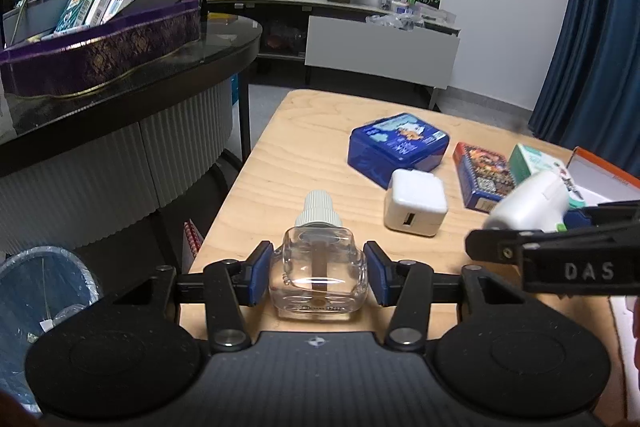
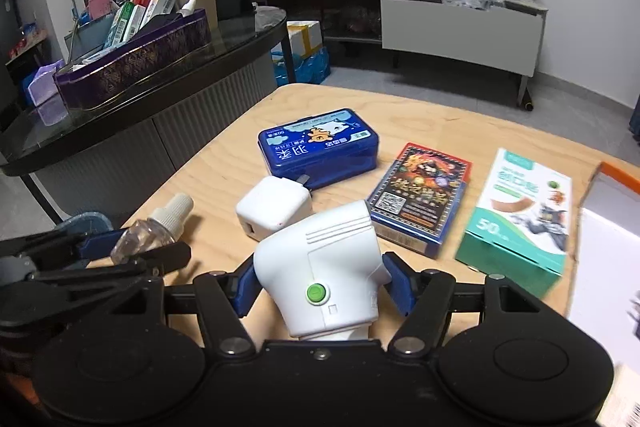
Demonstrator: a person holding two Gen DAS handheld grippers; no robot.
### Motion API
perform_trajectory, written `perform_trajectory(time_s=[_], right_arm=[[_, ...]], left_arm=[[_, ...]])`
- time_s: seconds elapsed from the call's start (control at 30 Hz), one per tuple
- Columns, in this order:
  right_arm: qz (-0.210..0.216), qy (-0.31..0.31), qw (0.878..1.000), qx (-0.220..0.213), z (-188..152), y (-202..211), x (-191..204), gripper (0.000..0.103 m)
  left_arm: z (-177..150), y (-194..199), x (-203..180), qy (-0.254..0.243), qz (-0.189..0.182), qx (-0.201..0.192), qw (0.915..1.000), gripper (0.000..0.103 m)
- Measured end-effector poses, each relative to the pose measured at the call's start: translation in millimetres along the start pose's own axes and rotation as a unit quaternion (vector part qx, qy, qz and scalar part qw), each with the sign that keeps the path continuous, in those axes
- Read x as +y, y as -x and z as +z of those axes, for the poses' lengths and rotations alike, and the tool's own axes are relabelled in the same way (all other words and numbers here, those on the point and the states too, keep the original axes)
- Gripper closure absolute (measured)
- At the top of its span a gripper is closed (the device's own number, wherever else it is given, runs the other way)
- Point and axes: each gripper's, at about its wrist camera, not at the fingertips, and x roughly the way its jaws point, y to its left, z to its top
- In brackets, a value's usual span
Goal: Organize rigid objects
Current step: 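Carry the glass bottle and white plug-in diffuser with both grippers over the box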
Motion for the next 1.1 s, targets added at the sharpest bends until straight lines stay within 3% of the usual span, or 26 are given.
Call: perform_trajectory(time_s=[0.6,1.1], right_arm=[[-0.037,-0.046,0.997,-0.045,-34.7,99.3,-6.2,0.027],[-0.071,-0.085,0.991,-0.078,-73.9,150.9,-20.2,0.027]], left_arm=[[-2.6,56.1,-35.1,-0.013,-0.044,-0.035,0.9983,0.053],[-19.5,89.7,-66.4,-0.031,-0.075,-0.048,0.9956,0.053]])
